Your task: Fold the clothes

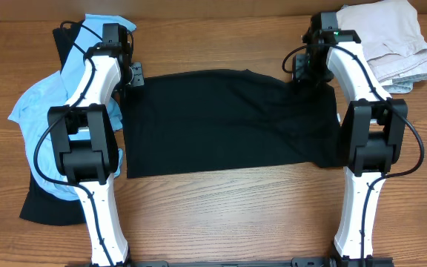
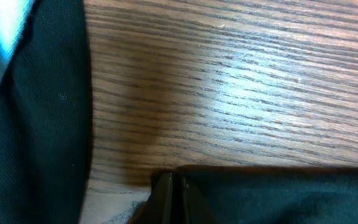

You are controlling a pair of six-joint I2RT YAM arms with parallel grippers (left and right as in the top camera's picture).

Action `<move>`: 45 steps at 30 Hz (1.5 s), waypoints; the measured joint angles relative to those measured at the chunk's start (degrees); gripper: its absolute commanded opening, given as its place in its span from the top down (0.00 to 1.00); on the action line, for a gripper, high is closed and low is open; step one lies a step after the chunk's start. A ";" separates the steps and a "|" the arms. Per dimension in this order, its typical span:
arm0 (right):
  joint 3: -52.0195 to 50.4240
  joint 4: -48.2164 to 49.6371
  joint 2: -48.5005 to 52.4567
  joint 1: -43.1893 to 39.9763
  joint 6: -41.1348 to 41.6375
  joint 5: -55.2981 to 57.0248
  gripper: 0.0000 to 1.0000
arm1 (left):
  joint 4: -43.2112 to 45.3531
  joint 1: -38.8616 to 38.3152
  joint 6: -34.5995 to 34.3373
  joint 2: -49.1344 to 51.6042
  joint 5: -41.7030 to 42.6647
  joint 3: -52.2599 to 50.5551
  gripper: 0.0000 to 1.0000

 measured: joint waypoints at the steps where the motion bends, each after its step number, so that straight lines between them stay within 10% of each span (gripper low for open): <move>1: -0.39 0.00 0.00 0.00 -0.15 -0.02 0.43 | 0.00 0.00 0.00 0.00 0.00 0.00 0.96; 18: -1.25 0.24 0.00 0.00 -0.83 -0.70 0.96 | 0.00 -0.11 0.02 0.00 -0.42 0.00 0.96; 45: 21.81 -11.50 0.68 -0.17 -0.66 -1.16 0.96 | -18.38 0.07 1.73 2.58 -1.55 21.88 0.96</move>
